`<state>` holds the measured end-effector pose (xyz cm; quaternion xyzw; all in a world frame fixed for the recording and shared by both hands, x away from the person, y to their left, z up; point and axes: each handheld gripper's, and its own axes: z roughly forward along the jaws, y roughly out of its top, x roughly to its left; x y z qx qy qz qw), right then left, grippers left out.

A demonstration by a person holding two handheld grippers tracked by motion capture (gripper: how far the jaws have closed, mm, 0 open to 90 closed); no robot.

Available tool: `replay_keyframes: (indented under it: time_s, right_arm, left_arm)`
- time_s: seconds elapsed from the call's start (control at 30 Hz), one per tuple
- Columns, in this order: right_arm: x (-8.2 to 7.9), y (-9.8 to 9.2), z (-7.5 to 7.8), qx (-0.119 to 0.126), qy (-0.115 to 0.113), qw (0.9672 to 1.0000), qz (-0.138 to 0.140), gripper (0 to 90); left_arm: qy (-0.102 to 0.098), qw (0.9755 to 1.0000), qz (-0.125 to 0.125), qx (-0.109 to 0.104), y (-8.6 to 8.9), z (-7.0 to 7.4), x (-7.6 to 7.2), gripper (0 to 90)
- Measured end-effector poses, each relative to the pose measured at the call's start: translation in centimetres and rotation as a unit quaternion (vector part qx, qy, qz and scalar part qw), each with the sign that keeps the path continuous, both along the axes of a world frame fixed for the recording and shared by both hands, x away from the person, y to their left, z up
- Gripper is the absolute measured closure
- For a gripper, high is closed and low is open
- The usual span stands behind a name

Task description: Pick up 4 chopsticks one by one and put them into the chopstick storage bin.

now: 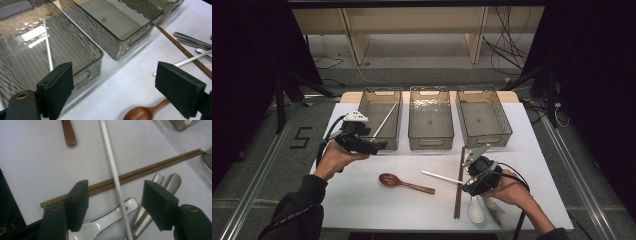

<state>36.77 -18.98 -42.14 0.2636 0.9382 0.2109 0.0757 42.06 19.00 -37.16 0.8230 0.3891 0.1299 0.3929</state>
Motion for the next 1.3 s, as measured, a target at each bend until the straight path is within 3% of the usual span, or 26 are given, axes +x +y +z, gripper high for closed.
replay_keyframes:
  time_s: [0.13,0.23,0.47,0.7,0.8,1.07,1.3]
  right_arm:
    - [0.7,0.3,-0.7,-0.023,0.009,0.9997,0.011,46.6]
    - [1.2,0.6,-1.1,-0.033,0.017,0.9992,0.017,51.0]
    - [2.0,1.3,-2.2,-0.067,0.033,0.9966,0.035,59.4]
    - [2.5,1.6,-2.7,-0.085,0.035,0.9948,0.044,66.5]
    - [2.6,1.8,-2.8,-0.093,0.036,0.9939,0.048,68.3]
    - [2.8,2.4,-3.0,-0.118,0.032,0.9905,0.062,74.9]
    - [2.9,2.4,-3.1,-0.123,0.036,0.9893,0.07,78.6]
  left_arm:
    - [-0.002,1.0,-0.007,-0.005,-0.3,-0.2,-1.0,13.7]
    - [-0.002,0.9995,-0.014,-0.028,-0.7,-0.4,-1.9,13.7]
    - [0.0,0.9987,-0.028,-0.043,-1.3,-0.8,-3.5,13.4]
    - [-0.005,0.9988,-0.038,-0.03,-1.6,-0.9,-4.7,13.1]
    - [-0.012,0.9992,-0.039,-0.008,-1.6,-1.0,-5.0,13.2]
    - [-0.004,0.9991,-0.041,-0.012,-1.6,-1.5,-5.4,13.2]
    - [-0.004,0.9991,-0.042,-0.01,-1.6,-1.7,-5.5,13.4]
